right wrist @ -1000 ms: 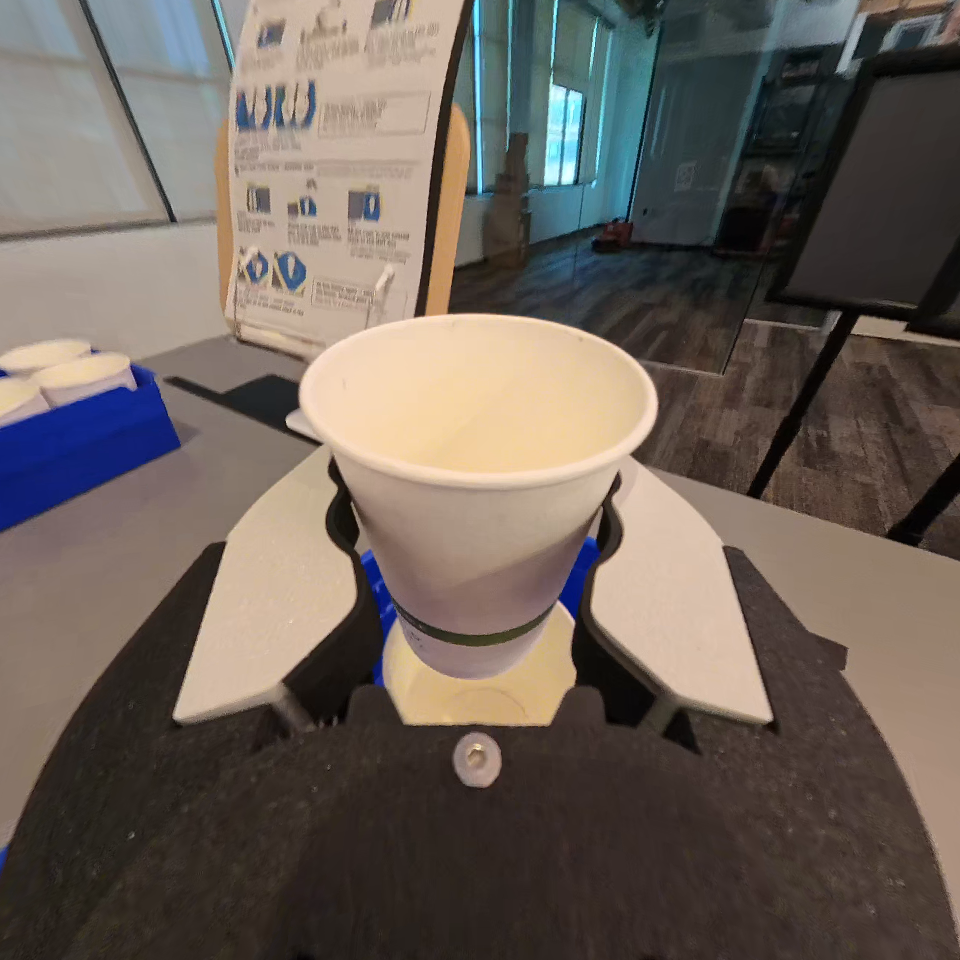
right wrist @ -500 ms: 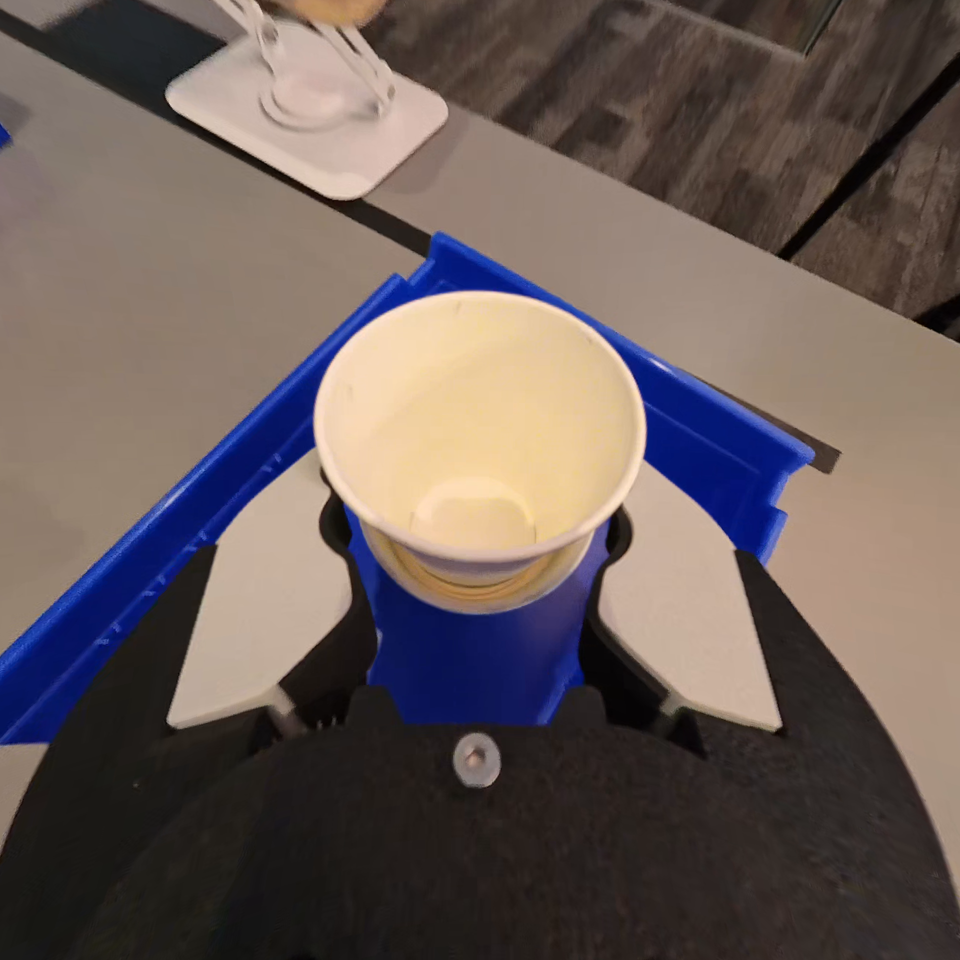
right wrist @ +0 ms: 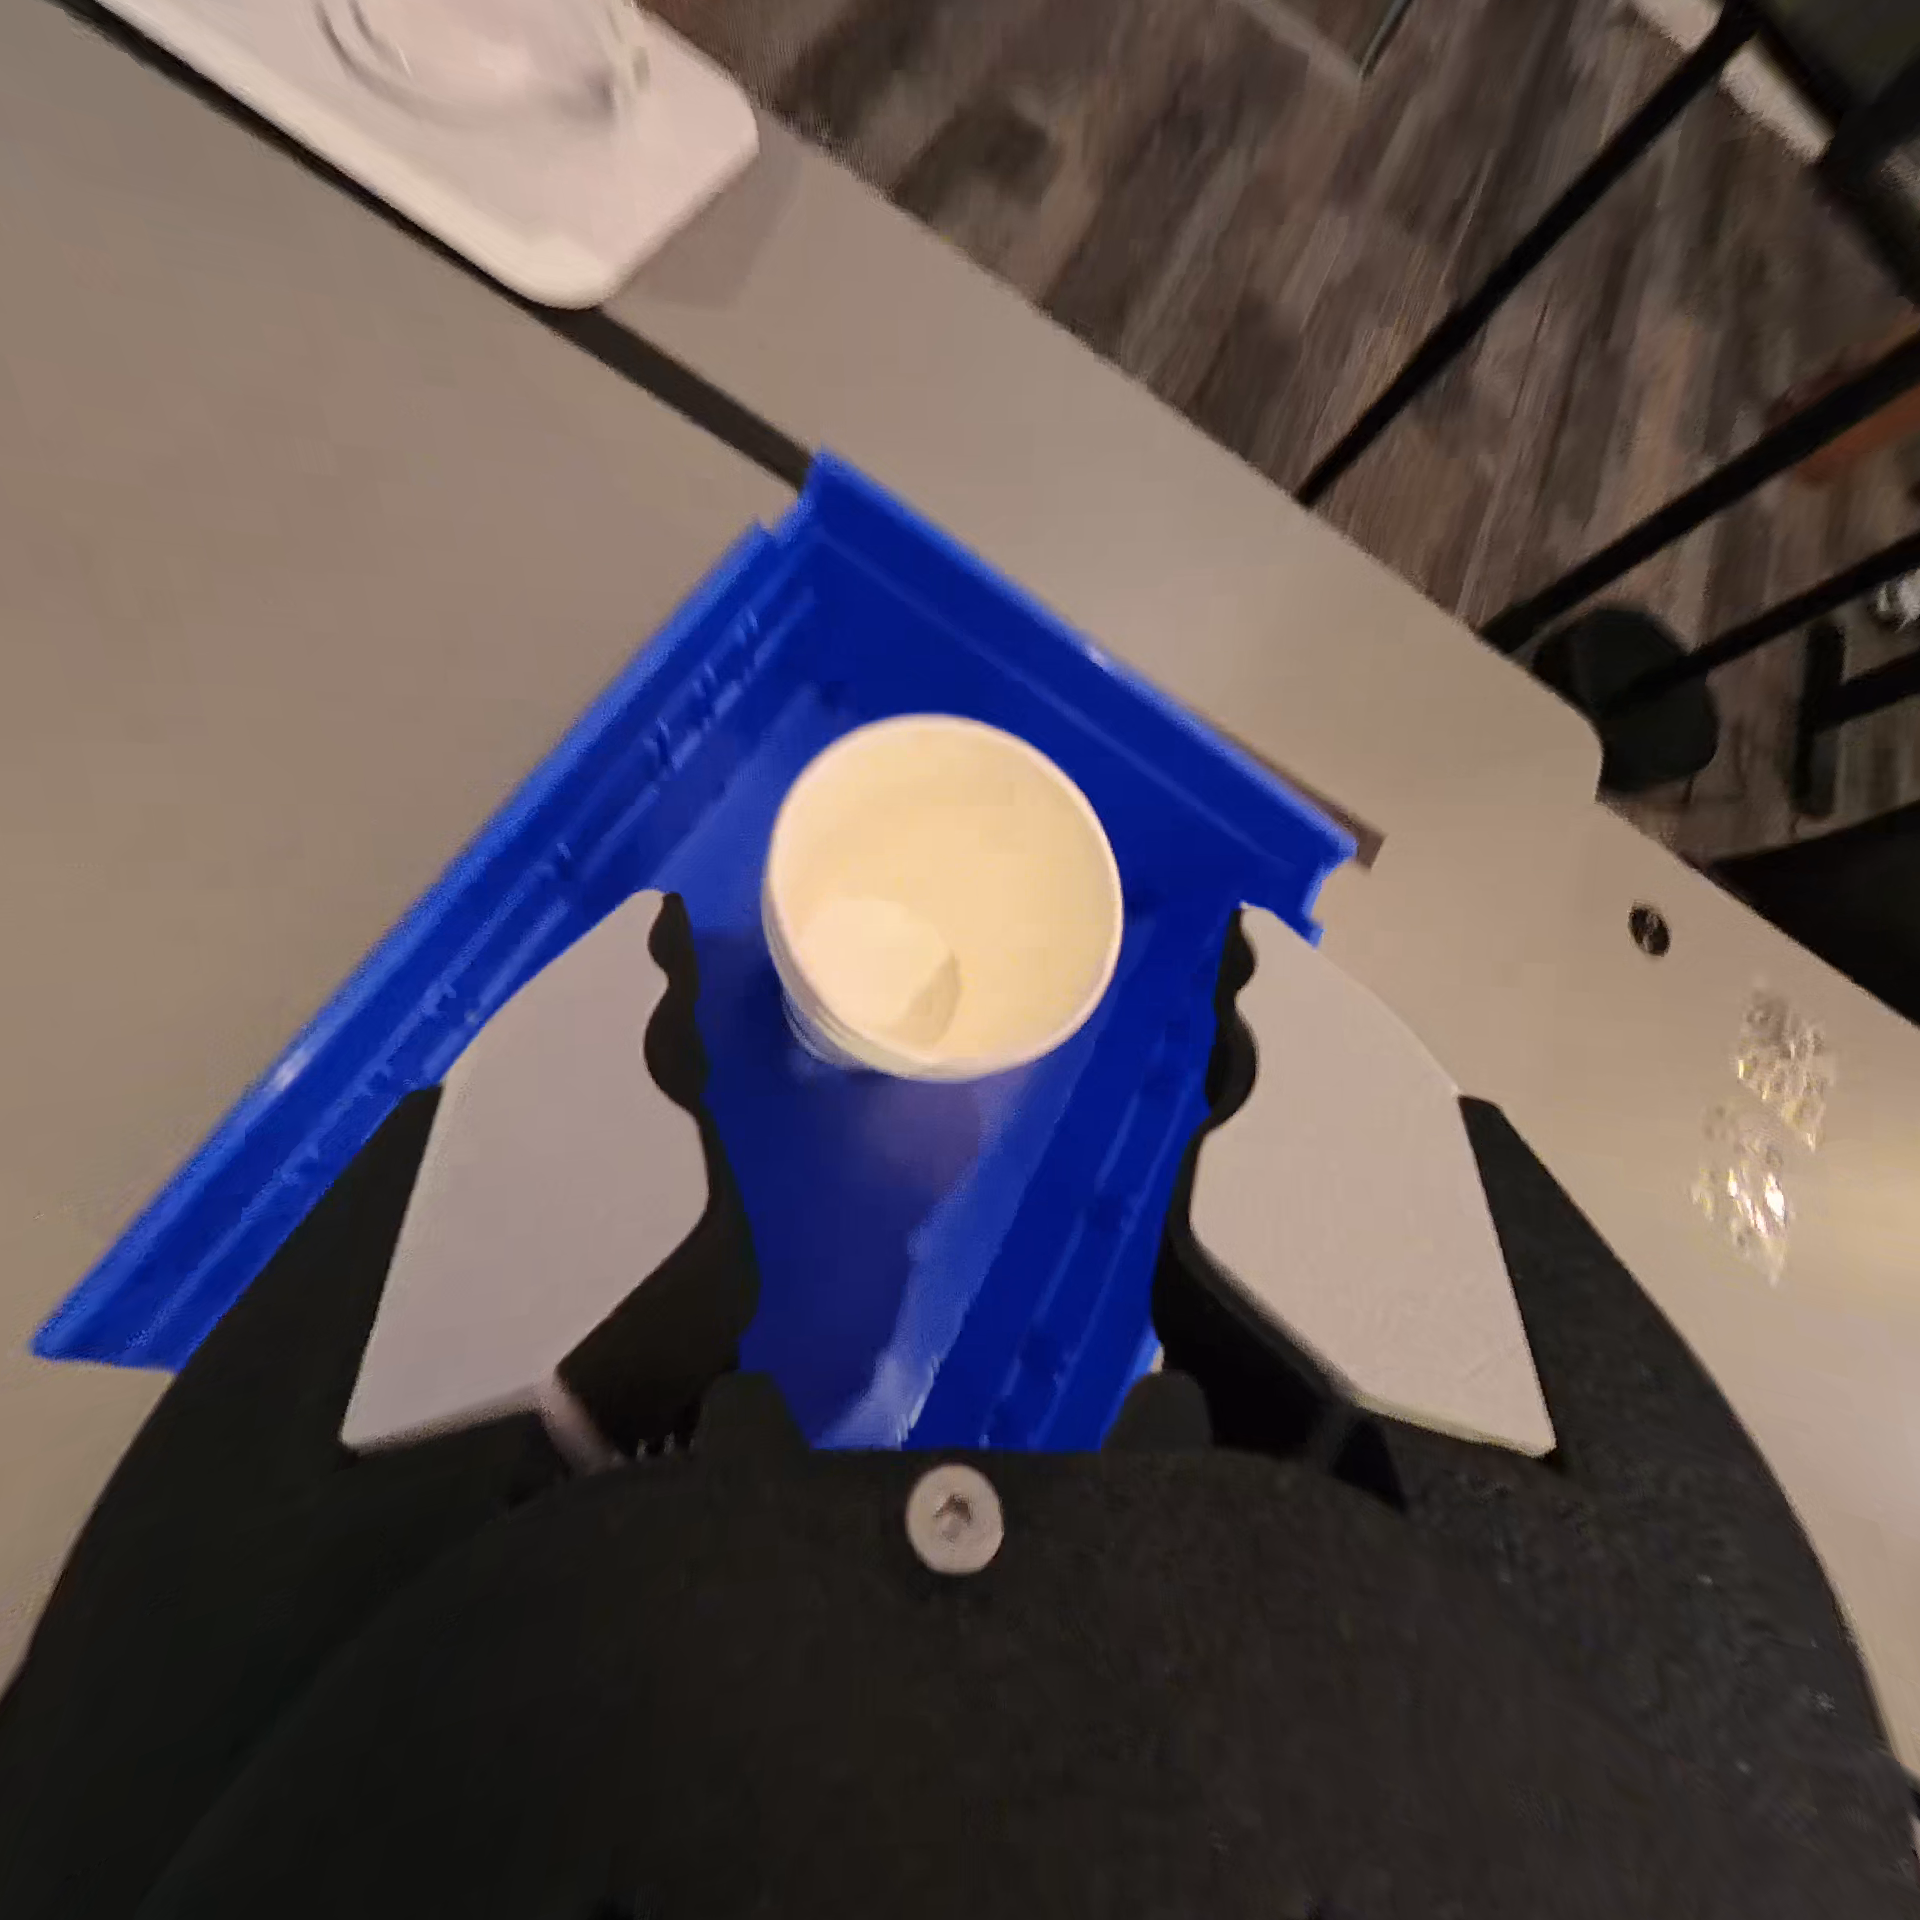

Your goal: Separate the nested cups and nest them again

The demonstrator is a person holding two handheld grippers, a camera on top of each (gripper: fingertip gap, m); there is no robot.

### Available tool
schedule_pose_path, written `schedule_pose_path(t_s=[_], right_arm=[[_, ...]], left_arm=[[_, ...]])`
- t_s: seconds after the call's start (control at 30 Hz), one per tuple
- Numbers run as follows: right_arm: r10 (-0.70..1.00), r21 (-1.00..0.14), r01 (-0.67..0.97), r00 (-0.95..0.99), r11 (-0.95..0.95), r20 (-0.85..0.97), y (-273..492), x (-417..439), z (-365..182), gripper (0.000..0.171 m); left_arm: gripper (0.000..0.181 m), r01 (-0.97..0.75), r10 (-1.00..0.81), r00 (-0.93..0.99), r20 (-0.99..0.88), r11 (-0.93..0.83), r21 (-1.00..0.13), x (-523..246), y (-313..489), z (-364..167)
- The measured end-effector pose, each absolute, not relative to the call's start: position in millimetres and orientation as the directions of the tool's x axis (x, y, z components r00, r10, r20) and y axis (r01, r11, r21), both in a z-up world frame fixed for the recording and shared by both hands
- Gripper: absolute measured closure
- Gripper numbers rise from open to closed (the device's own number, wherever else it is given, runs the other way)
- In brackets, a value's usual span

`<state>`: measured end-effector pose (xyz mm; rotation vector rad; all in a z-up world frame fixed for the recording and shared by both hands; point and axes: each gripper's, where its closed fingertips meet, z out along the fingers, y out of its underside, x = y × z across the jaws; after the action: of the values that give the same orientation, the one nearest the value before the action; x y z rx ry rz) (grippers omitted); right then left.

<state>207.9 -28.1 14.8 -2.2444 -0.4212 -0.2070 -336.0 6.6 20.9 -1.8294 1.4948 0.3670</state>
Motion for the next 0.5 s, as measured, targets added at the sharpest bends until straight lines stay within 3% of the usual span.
schedule_pose_path(t_s=[0.1, 0.5], right_arm=[[0.256, -0.735, 0.383, 0.923, -0.559, 0.286, -23.0, 192.4, 23.5, 0.074], [0.364, -0.618, 0.474, 0.880, -0.627, 0.306, -17.2, 172.2, -7.2, 0.073]], left_arm=[[0.134, -0.944, -0.765, 0.281, -0.580, -0.110, -0.312, -339.1, 28.6, -7.6], [0.149, -0.985, -0.855, 0.171, -0.490, -0.142, -0.096, -327.2, 51.1, -76.8]])
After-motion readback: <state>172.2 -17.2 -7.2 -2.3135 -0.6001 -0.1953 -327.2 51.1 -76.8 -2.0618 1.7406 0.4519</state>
